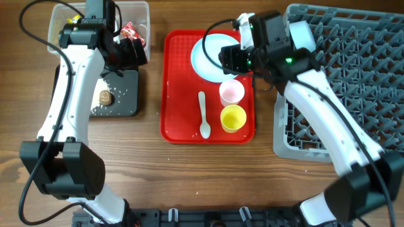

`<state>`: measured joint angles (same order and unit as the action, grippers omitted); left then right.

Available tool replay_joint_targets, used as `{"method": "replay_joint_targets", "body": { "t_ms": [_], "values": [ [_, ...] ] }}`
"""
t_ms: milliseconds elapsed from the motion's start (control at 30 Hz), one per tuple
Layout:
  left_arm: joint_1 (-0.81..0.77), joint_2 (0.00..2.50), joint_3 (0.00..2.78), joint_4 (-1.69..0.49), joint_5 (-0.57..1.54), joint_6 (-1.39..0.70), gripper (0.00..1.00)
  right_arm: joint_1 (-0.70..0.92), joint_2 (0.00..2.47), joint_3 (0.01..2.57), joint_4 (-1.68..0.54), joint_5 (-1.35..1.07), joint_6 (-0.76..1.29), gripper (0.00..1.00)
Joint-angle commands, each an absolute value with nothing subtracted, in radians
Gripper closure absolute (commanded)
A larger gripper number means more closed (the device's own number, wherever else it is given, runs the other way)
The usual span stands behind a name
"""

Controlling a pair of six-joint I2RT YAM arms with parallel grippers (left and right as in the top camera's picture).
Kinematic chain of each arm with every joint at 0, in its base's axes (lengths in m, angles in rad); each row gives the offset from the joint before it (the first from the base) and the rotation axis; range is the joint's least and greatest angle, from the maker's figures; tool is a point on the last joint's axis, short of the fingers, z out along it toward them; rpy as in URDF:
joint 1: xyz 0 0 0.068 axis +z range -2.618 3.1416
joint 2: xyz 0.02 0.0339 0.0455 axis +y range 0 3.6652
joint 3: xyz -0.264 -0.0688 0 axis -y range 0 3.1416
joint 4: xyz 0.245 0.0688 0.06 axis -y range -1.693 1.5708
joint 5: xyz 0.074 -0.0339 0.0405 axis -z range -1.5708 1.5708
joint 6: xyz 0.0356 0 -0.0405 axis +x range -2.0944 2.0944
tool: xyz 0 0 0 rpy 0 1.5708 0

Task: Sort waste into correct bins and load items into the dishwasher rack
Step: 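Move the right gripper to the light-blue plate and grasp its rim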

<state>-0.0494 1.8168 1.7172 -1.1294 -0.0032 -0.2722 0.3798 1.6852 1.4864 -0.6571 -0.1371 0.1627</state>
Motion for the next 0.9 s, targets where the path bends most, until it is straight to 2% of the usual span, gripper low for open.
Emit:
{"method": "replay_joint_targets", "body": {
  "t_ms": [0,67,133,267,333,400,467,567,767,867],
  "values": [
    [-0.048,1.822,1.714,-1.129,-0.017,-0.27,0.0,0.318,1.777,1.471,-0.55,-0.244,0.249,0.3],
    [-0.048,1.822,1.714,-1.129,-0.017,-0.27,0.0,0.286,1.787,1.498,-0.499,-0.29,0.267,0.32],
    [-0.048,1.822,1.714,-1.129,-0.017,-0.27,0.0,0.274,1.792,1.596,-0.57,-0.285,0.261,0.32],
    [-0.048,1.822,1.714,-1.129,-0.017,-0.27,0.0,0.273,1.924,1.856,-0.882,-0.203,0.224,0.16],
    [-0.048,1.822,1.714,-1.129,-0.017,-0.27,0.0,0.27,1.991,1.87,-0.932,-0.204,0.225,0.11],
    [-0.048,1.822,1.714,-1.129,-0.017,-0.27,0.0,0.27,2.072,1.87,-0.945,-0.204,0.241,0.12],
    [-0.048,1.822,1.714,-1.129,-0.017,-0.27,0.0,0.27,2.125,1.87,-0.92,-0.203,0.262,0.19],
    [-0.048,1.822,1.714,-1.129,-0.017,-0.27,0.0,0.271,2.166,1.862,-0.882,-0.195,0.262,0.35],
    [-0.048,1.822,1.714,-1.129,-0.017,-0.27,0.0,0.276,2.17,1.755,-0.765,-0.059,0.342,0.58],
    [-0.048,1.822,1.714,-1.129,-0.017,-0.27,0.0,0.276,2.171,1.663,-0.672,-0.055,0.371,0.61]
  ]
}}
